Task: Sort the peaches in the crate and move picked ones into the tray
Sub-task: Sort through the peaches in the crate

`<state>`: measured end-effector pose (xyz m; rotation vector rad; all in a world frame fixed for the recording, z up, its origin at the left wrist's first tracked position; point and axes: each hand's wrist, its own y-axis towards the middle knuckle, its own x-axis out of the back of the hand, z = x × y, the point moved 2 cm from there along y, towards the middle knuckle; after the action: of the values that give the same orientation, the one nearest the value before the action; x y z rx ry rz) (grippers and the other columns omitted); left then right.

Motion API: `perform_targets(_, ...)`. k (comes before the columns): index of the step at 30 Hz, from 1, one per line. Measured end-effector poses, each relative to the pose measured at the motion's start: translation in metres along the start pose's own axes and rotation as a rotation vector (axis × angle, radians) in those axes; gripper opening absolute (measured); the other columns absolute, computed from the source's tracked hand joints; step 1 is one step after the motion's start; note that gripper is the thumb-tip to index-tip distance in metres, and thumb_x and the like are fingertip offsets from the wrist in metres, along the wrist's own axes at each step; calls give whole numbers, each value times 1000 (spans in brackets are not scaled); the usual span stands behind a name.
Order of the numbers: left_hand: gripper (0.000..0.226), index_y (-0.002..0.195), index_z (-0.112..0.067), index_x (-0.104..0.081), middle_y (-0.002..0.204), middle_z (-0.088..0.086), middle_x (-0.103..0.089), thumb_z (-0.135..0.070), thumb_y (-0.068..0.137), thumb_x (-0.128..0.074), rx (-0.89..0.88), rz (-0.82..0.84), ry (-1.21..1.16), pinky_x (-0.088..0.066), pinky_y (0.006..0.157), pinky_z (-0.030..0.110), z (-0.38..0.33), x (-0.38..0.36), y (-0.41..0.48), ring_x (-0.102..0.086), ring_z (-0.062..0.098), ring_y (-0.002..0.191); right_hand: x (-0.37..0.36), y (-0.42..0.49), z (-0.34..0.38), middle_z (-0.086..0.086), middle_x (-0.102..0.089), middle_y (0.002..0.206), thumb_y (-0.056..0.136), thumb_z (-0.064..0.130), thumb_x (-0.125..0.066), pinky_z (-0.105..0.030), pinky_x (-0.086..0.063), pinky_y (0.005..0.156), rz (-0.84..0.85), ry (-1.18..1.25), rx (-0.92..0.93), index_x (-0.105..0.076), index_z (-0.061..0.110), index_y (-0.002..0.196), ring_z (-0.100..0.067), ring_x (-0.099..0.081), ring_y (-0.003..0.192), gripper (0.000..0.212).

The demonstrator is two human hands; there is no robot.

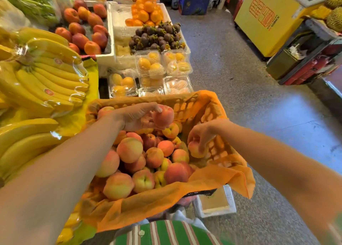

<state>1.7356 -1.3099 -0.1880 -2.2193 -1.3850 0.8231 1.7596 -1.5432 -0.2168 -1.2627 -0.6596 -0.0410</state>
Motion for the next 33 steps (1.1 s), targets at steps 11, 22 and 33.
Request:
perform_targets(11, 39, 122, -1, -47, 105, 26, -67, -18, 88, -53, 141, 286, -179, -58, 74, 29, -4, 12, -7, -70, 34, 93, -46, 45, -25, -1, -51, 129, 72, 15, -80, -34, -47, 92, 66, -132, -49, -49, 25, 135, -25, -51, 119, 72)
perform_targets(22, 43, 131, -1, -45, 126, 27, -59, -22, 94, -50, 67, 248, -123, -54, 92, 37, 0, 16, 8, -65, 34, 106, 9, 2, 4, -10, -64, 112, 91, 27, -62, -32, -54, 83, -412, 1046, 238, -59, 11, 122, -19, -65, 96, 35)
perform_targets(33, 33, 108, -12, -59, 106, 7, -66, -41, 94, -54, -118, -29, 604, -56, 78, 34, -6, -1, 22, -69, 22, 92, 16, -15, 6, -1, -63, 116, 75, 42, -78, -33, -51, 87, -365, 598, 137, -59, 19, 119, -22, -61, 106, 53)
